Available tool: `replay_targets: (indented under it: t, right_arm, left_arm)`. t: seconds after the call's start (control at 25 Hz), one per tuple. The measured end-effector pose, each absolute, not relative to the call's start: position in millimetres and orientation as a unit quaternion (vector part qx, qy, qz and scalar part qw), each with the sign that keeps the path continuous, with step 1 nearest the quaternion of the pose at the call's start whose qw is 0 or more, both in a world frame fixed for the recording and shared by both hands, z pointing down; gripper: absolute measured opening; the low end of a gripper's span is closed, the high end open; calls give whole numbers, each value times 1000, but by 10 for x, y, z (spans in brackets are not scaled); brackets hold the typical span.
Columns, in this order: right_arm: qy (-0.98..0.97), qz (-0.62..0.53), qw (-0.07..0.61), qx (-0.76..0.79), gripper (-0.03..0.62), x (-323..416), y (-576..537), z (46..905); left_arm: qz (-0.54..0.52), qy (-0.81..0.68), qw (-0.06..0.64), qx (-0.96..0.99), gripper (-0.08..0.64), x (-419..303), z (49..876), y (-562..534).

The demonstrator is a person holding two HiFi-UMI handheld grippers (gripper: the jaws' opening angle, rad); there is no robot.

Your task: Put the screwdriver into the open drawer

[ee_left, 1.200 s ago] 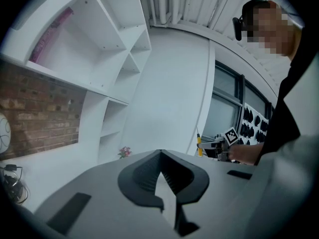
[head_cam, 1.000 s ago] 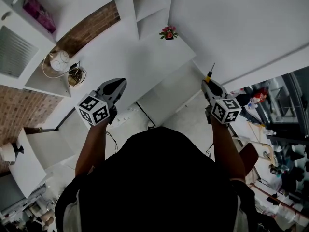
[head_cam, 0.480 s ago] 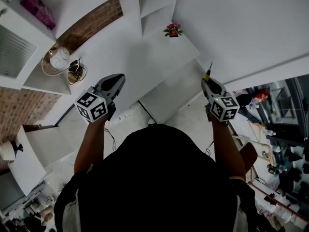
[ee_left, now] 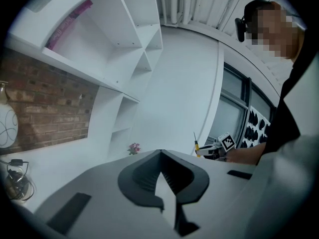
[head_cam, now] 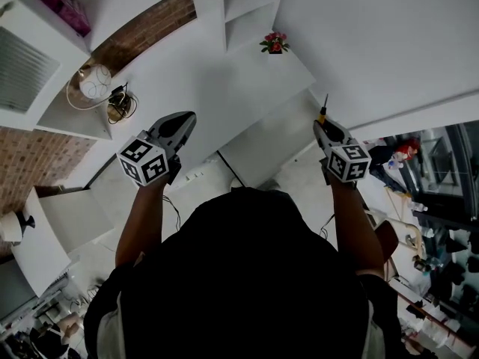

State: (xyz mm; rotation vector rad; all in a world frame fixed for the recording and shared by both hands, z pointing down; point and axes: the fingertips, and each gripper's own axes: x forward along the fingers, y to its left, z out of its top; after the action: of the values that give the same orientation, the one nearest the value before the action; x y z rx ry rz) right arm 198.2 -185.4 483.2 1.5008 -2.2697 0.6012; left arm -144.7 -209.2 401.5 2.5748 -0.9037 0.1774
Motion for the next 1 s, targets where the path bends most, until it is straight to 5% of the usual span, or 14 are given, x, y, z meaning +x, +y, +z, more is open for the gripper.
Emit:
replay_targets:
  t: [1.0]
  right_arm:
    - [-819, 202, 325, 428, 83, 1870, -2024, 5978]
  left_arm:
    - [65, -371, 219, 900, 17, -1612, 4155, -2032]
